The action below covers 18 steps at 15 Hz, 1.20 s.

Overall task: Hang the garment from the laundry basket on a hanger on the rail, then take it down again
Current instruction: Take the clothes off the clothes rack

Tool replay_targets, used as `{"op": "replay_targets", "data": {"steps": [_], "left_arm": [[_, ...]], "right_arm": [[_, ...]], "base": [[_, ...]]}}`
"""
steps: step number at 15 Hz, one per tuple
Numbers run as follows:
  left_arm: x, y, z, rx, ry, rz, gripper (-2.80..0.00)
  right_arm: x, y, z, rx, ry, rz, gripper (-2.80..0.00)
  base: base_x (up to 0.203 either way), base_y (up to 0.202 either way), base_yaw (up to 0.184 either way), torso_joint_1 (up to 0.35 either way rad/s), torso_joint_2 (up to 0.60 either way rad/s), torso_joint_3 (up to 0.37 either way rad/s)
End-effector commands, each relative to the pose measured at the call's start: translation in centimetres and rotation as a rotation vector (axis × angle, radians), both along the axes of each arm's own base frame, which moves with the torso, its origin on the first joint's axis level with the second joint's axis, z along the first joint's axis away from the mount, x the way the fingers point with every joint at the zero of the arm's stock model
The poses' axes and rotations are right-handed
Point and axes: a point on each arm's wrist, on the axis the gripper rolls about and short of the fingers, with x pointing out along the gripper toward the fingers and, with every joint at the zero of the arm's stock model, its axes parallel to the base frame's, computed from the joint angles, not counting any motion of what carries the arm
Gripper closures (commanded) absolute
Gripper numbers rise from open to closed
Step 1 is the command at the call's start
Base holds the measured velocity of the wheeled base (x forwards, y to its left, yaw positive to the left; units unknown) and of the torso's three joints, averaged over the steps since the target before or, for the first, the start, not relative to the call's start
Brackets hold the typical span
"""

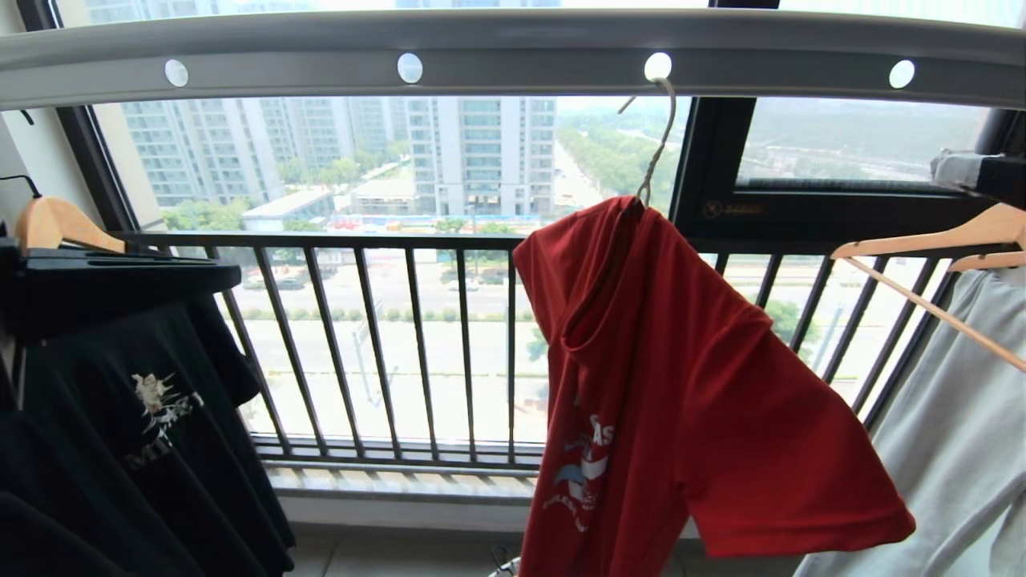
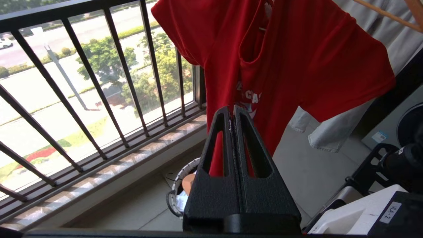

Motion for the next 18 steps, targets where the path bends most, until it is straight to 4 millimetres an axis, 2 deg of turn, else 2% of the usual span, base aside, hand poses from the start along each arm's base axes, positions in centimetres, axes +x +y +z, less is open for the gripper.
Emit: {"op": "replay_targets", "data": {"steps": [1, 4, 7, 11, 13, 15, 17, 18], "left_arm": [[-3.1, 1.1, -2.2, -0.024, 0.029, -0.006, 0.00], [-7.7, 2.7, -5.3, -0.104, 0.044, 0.012, 0.00], [-11.5, 3.8, -8.4, -0.171, -0.004, 0.175, 0.00], [-14.9, 4.1, -11.2, -0.271, -0.007, 0.224, 0.00], [-15.2, 4.2, -11.2, -0.324, 0.022, 0.280, 0.00], [-15.9, 3.6, -10.5, -0.362, -0.022, 0.372, 0.00], [-17.5, 3.1, -9.5, -0.375, -0.052, 0.326, 0.00], [-18.1, 3.2, -10.2, -0.376, -0.058, 0.324, 0.00]], "right_arm": [[-3.7, -2.9, 0.4, 0.033, -0.024, -0.057, 0.00], [-7.6, -5.8, 0.1, 0.084, -0.044, -0.161, 0.00], [-10.8, -7.4, -1.0, 0.087, -0.040, -0.279, 0.00], [-14.8, -8.6, -2.9, 0.076, -0.019, -0.352, 0.00], [-16.1, -8.6, -4.1, 0.072, -0.015, -0.412, 0.00], [-16.7, -8.5, -4.6, 0.073, -0.020, -0.457, 0.00], [-17.1, -8.5, -4.9, 0.071, -0.018, -0.472, 0.00], [-18.1, -8.6, -5.5, 0.071, -0.019, -0.473, 0.00]], "base": [[0.000, 0.000, 0.000, 0.000, 0.00, 0.000], [0.000, 0.000, 0.000, 0.000, 0.00, 0.000], [0.000, 0.000, 0.000, 0.000, 0.00, 0.000], [0.000, 0.000, 0.000, 0.000, 0.00, 0.000], [0.000, 0.000, 0.000, 0.000, 0.00, 0.000], [0.000, 0.000, 0.000, 0.000, 0.00, 0.000], [0.000, 0.000, 0.000, 0.000, 0.00, 0.000], [0.000, 0.000, 0.000, 0.000, 0.00, 0.000]]}}
